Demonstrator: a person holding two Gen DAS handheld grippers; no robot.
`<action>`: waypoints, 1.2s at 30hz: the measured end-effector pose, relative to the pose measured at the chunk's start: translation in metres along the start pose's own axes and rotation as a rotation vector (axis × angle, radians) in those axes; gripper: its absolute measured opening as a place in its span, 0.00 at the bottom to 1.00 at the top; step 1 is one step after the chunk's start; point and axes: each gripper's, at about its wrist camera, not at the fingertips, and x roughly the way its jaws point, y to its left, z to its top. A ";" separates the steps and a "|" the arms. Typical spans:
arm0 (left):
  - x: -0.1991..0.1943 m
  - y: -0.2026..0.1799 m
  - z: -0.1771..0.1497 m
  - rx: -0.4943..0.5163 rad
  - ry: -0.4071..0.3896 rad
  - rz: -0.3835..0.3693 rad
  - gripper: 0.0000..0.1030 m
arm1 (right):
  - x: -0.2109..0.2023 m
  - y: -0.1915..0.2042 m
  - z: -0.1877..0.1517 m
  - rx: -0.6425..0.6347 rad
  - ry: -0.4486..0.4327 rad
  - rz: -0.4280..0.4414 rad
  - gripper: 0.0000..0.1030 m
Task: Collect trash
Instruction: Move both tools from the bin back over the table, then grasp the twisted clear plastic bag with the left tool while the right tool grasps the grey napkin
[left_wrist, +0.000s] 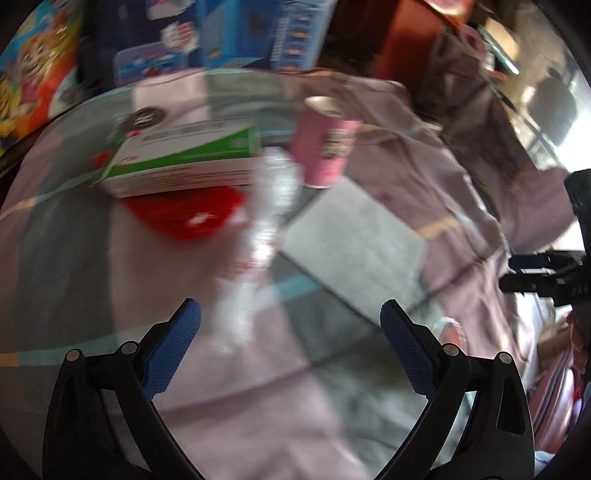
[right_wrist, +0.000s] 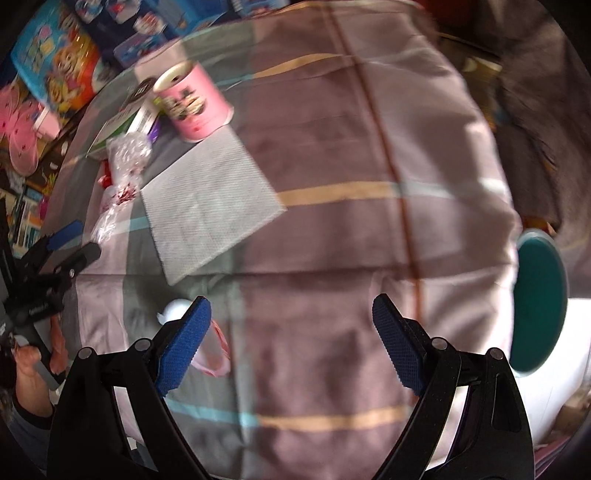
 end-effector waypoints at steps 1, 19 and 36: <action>0.003 0.008 0.001 -0.014 0.005 0.003 0.95 | 0.004 0.004 0.003 -0.008 0.007 0.001 0.83; 0.041 0.031 0.016 0.019 0.018 0.034 0.25 | 0.072 0.065 0.052 -0.107 0.088 -0.009 0.83; 0.034 0.046 0.008 -0.016 0.014 0.009 0.36 | 0.104 0.121 0.064 -0.253 -0.019 -0.086 0.89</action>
